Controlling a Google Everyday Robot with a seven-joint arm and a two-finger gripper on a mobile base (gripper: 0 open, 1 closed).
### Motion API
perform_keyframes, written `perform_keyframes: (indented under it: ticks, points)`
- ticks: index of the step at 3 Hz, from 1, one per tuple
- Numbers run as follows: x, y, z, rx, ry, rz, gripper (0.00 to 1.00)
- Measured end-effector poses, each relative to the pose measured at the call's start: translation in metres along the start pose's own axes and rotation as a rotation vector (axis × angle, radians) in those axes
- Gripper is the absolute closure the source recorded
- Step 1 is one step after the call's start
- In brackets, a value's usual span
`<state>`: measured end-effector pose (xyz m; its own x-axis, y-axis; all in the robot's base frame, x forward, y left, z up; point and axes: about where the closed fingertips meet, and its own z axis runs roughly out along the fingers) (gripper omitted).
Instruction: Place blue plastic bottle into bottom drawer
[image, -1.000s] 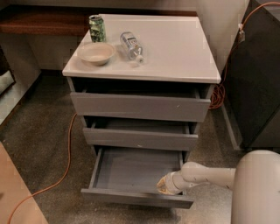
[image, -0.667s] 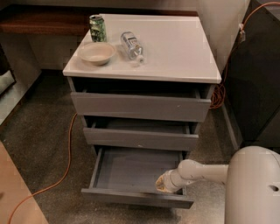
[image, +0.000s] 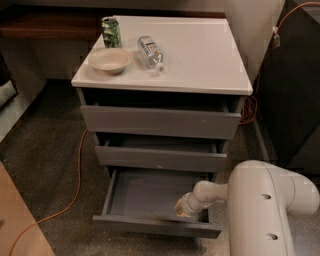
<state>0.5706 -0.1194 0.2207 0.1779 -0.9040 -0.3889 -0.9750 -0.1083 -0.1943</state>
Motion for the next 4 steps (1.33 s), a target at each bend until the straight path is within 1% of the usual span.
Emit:
perform_keyframes:
  ticks: [1, 2, 4]
  points:
    - [0.006, 0.005, 0.023, -0.025, 0.012, 0.015, 1.0]
    - [0.008, 0.012, 0.035, -0.043, 0.013, 0.02, 1.0]
    - [0.006, 0.036, 0.05, -0.081, 0.005, 0.019, 1.0]
